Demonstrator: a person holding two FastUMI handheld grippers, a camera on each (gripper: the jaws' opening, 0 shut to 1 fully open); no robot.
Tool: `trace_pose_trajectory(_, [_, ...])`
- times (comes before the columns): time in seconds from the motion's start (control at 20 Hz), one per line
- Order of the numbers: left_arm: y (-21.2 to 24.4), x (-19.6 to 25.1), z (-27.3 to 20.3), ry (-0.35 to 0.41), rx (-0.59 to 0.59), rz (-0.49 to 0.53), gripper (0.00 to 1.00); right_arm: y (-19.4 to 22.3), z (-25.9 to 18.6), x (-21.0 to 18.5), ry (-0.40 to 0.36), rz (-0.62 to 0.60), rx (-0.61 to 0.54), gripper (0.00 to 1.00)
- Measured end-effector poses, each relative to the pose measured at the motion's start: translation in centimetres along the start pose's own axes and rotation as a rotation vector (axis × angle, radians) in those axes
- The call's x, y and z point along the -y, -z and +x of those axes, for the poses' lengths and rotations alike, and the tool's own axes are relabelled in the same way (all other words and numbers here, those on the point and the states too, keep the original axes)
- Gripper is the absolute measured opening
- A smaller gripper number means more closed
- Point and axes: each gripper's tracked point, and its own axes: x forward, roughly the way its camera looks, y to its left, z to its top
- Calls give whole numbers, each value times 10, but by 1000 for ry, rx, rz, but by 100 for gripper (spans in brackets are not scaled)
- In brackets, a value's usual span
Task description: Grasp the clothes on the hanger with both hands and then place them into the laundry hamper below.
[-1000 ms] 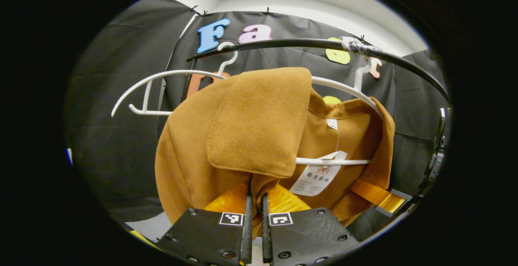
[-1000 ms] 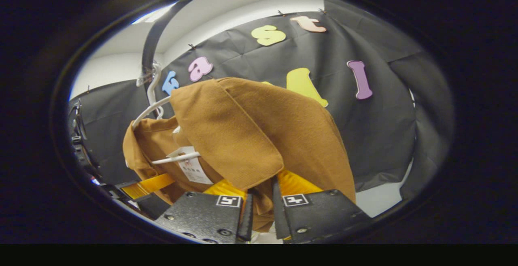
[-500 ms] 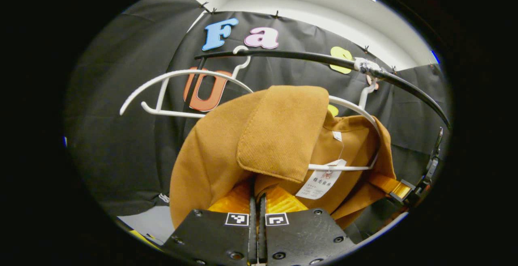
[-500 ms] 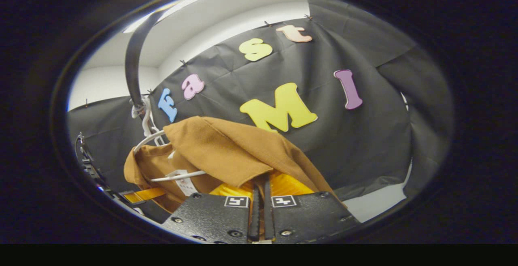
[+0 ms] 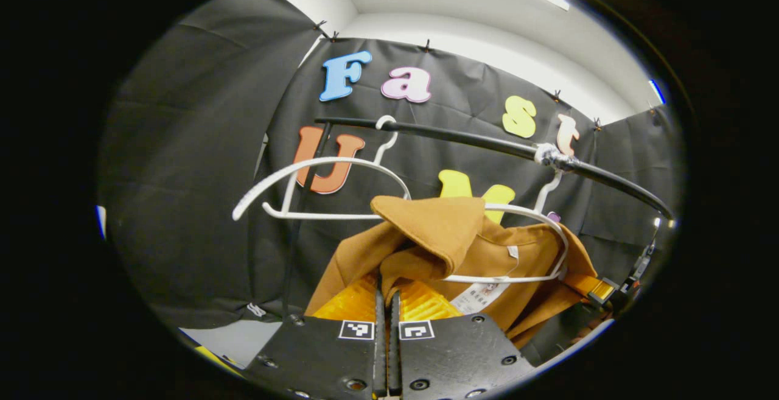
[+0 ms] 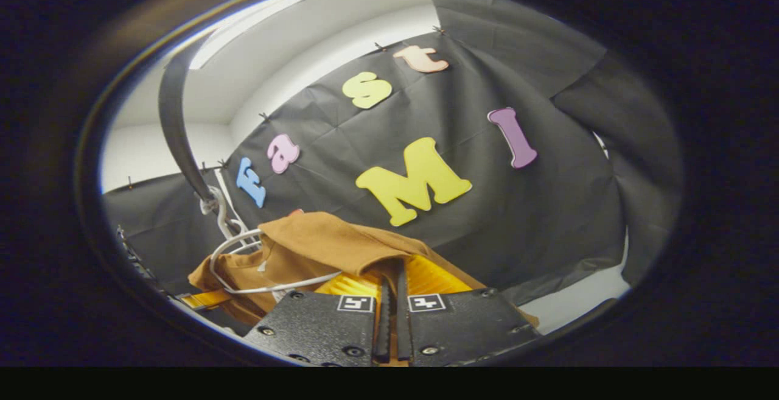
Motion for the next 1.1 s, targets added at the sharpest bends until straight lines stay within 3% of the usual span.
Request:
trace_pose_trajectory(0.15, [-12,-12,-3,-15,27,-31,1,1,-2,-3,-30,105,-5,7])
trace_pose_trajectory(0.25, [-20,-16,-2,-24,42,-46,5,-5,-1,-1,-33,114,8,7])
trace_pose_trajectory(0.45, [-48,-30,-4,-43,106,7,1,-26,0,-3,-39,124,55,6])
trace_pose_trajectory(0.55, [-48,-37,-2,-41,92,-30,5,-28,3,-3,-41,130,55,6])
trace_pose_trajectory(0.65, [-51,-44,0,-42,95,-20,1,-32,8,-3,-40,131,54,6])
trace_pose_trajectory(0.75, [-52,-46,2,-36,91,-5,5,-34,11,-3,-42,127,55,9])
trace_pose_trajectory(1.1, [-39,-62,16,-29,34,7,1,-40,32,6,-55,118,25,7])
